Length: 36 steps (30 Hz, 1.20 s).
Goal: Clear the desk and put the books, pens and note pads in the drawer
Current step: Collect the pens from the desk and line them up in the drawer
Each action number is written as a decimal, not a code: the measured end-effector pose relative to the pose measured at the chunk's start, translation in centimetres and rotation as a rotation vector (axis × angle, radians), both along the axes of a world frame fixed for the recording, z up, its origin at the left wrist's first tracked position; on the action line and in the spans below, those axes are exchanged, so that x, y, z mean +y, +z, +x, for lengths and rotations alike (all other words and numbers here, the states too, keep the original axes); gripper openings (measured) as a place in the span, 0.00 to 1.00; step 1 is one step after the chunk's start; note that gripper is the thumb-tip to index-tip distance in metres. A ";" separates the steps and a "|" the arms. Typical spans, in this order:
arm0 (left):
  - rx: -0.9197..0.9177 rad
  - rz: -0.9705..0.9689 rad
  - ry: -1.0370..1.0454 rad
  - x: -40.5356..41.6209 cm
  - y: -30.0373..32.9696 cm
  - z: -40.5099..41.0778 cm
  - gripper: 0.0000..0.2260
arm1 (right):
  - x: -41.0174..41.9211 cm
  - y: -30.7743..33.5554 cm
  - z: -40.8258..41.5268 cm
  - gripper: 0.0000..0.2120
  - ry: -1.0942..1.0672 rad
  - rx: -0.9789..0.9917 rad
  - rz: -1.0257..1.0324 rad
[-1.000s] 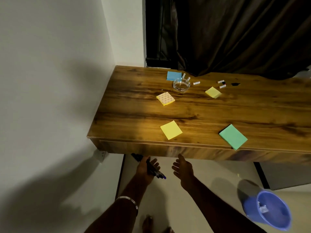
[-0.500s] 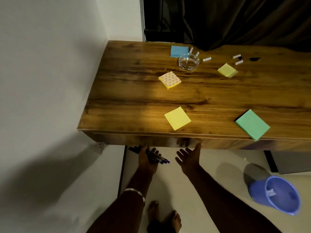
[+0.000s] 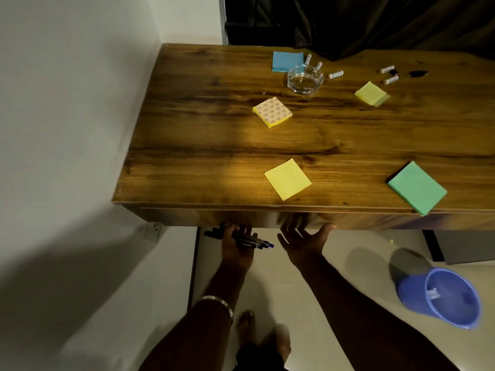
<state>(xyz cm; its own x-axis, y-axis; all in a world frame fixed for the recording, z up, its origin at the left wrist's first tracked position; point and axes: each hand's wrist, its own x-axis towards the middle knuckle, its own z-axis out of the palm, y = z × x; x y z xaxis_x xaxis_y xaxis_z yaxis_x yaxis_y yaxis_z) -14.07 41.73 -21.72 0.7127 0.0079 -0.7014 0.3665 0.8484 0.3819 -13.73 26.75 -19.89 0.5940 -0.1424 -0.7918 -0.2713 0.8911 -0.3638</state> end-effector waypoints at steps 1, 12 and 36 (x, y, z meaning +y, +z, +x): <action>0.009 -0.002 0.003 0.0 -0.1 0.0 0.11 | -0.1 -0.1 -0.1 0.48 0.001 0.000 0.006; 0.035 0.008 0.046 -0.3 -0.1 -4.4 0.12 | -0.7 -0.4 -4.3 0.52 0.032 0.031 0.033; -0.020 -0.037 0.126 0.3 0.7 -22.4 0.09 | 0.0 0.9 -21.5 0.49 0.047 0.040 0.073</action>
<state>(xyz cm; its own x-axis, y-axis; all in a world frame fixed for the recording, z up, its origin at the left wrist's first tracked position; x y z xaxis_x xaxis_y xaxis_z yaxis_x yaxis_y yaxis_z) -36.48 42.03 -21.03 0.7219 0.0725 -0.6882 0.2483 0.9011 0.3555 -35.24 26.71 -19.02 0.5660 -0.0564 -0.8225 -0.3262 0.9009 -0.2862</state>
